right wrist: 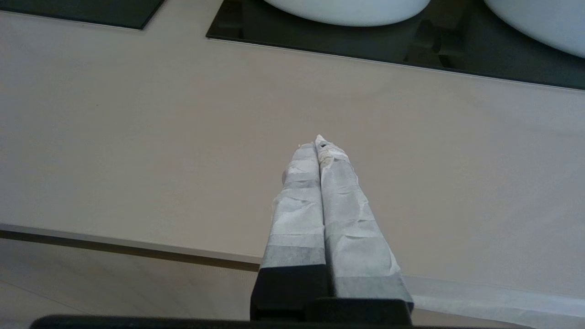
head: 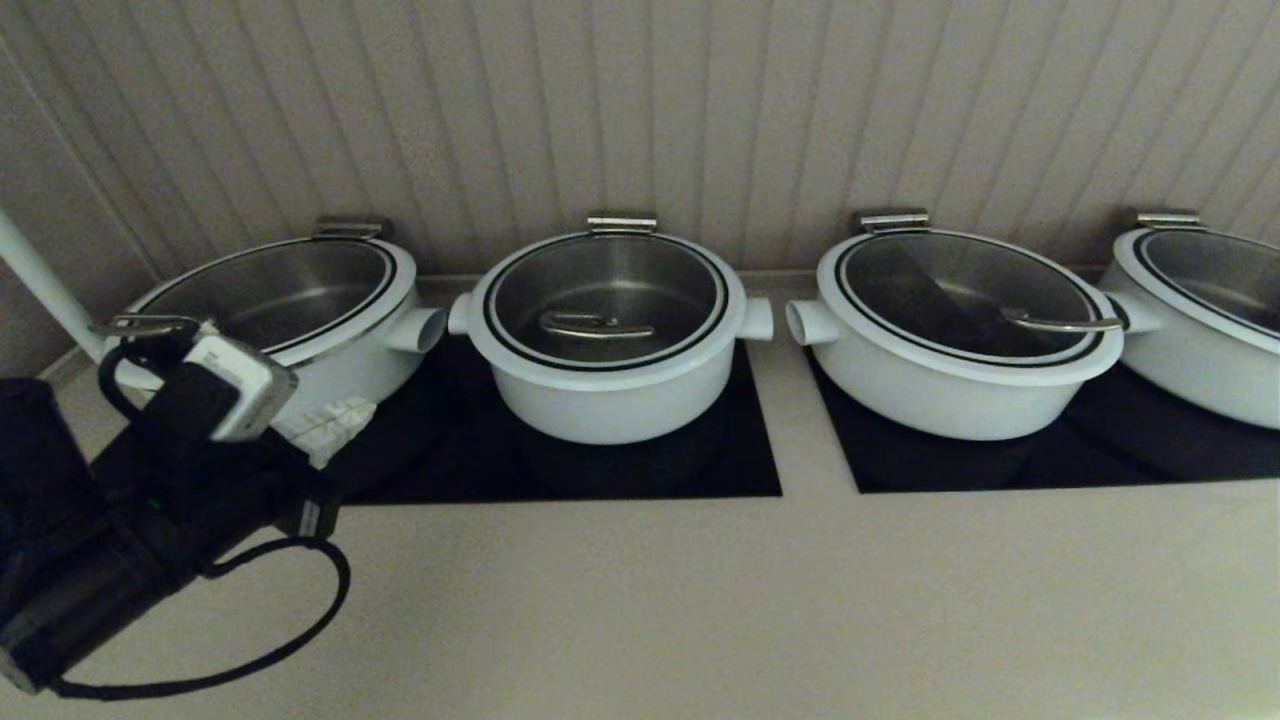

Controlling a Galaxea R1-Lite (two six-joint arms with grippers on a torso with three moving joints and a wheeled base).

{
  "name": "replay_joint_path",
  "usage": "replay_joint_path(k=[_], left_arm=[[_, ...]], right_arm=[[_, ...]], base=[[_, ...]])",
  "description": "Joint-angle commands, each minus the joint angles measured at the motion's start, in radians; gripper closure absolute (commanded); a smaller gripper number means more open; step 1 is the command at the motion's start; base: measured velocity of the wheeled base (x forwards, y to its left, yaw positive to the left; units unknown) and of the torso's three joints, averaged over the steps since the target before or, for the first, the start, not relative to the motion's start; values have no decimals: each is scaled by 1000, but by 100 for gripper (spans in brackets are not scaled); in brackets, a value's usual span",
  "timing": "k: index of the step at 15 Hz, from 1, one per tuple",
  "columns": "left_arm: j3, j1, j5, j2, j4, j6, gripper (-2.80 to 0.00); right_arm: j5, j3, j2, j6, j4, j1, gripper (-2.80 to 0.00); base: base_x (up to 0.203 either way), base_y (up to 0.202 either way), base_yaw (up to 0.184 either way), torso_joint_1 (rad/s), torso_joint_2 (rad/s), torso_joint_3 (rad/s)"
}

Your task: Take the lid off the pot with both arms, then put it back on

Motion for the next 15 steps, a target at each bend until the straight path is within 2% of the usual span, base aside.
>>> replay_joint_path(k=[1, 5, 9, 12, 15], left_arm=[[63, 3, 1, -110, -4, 1, 0], [134, 18, 28, -206, -4, 1, 0], [153, 77, 60, -279, 26, -4, 0], [204, 87, 85, -355, 46, -2, 0], [254, 86, 126, -488, 143, -2, 0]], right_arm=[[1, 0, 0, -1, 0, 0, 0], [0, 0, 1, -1, 0, 0, 0], [0, 0, 1, -1, 0, 0, 0], [0, 0, 1, -1, 0, 0, 0], [1, 0, 1, -1, 0, 0, 0]], base=[[0, 0, 0, 0, 0, 0], [0, 0, 0, 0, 0, 0], [0, 0, 0, 0, 0, 0], [0, 0, 0, 0, 0, 0], [0, 0, 0, 0, 0, 0]])
